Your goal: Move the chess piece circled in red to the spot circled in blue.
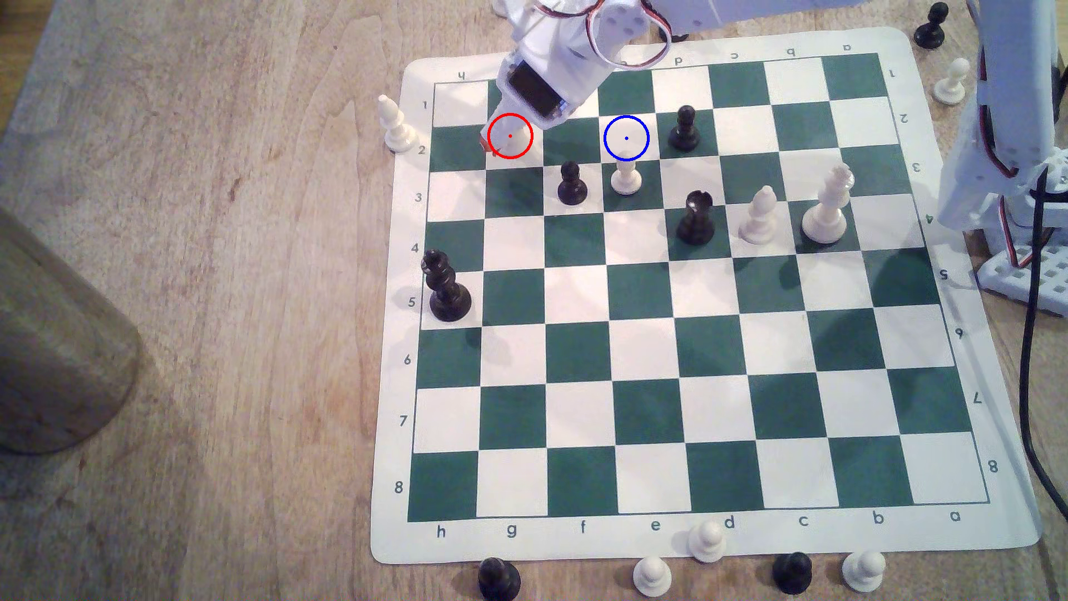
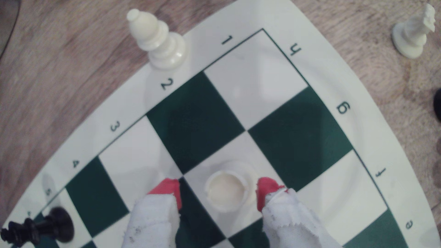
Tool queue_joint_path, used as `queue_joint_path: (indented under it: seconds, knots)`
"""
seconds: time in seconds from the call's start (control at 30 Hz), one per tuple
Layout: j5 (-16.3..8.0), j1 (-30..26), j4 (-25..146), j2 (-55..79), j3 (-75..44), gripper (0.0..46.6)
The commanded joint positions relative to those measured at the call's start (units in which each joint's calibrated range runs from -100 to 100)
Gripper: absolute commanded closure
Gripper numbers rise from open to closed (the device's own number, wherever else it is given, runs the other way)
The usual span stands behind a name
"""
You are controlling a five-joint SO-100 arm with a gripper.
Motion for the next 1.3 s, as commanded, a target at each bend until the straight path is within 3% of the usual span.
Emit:
queue_joint_path:
  seconds: [0.0, 0.13, 0.6, 0.93, 1.27]
  knots:
    - [-0.1, 0.2, -0.8, -2.2, -5.2, 39.1]
    - [-0.1, -0.2, -0.8, -2.2, -5.2, 46.4]
    - [0.0, 0.2, 0.7, -12.0, -4.0, 46.4]
    - [1.6, 1.0, 4.4, -27.8, 14.6, 46.4]
    - [2.9, 2.7, 4.2, -34.5, 28.1, 46.4]
